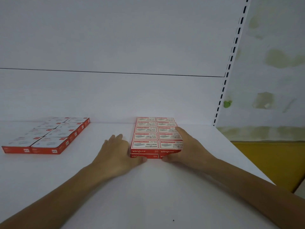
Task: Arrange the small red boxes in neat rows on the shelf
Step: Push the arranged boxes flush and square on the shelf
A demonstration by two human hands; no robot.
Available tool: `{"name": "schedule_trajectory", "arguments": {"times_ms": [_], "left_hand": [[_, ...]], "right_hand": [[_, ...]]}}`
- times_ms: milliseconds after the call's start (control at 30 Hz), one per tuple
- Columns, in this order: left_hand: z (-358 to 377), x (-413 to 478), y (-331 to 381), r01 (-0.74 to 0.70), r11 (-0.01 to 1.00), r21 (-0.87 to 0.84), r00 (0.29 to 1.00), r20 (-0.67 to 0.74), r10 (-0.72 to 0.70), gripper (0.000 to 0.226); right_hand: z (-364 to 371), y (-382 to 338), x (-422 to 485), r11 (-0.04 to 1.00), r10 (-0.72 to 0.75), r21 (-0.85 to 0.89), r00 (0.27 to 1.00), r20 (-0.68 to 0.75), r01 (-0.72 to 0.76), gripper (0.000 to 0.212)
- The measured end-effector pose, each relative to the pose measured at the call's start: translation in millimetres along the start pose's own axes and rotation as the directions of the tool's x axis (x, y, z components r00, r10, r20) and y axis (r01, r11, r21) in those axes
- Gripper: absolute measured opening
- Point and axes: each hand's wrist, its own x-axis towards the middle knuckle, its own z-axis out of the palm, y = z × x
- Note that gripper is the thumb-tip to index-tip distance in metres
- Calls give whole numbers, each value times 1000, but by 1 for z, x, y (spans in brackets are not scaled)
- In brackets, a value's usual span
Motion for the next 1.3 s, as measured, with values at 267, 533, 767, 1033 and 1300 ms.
{"name": "schedule_trajectory", "arguments": {"times_ms": [267, 533, 767, 1033, 1300], "left_hand": [[2, -1, 3, -86, 988, -124, 996, -38, 82, 49], [-11, 18, 10, 73, 790, -609, 997, 16, -79, 78], [-4, 34, 19, -27, 705, -709, 985, 100, 139, 20], [8, 43, 20, -7, 746, -665, 995, 71, 72, 29], [4, 68, 21, 52, 730, -682, 991, -58, -124, 56]], "right_hand": [[0, -3, -1, 999, -28, -20, 999, 31, 28, 63], [-21, 1, 33, 935, 277, 233, 961, -14, -267, 73], [-8, 2, 65, 947, 306, 99, 952, 2, -304, 31], [-3, 4, 67, 954, 268, 137, 963, 9, -267, 9], [-8, 9, 69, 935, 286, 220, 958, 2, -279, 23]]}}
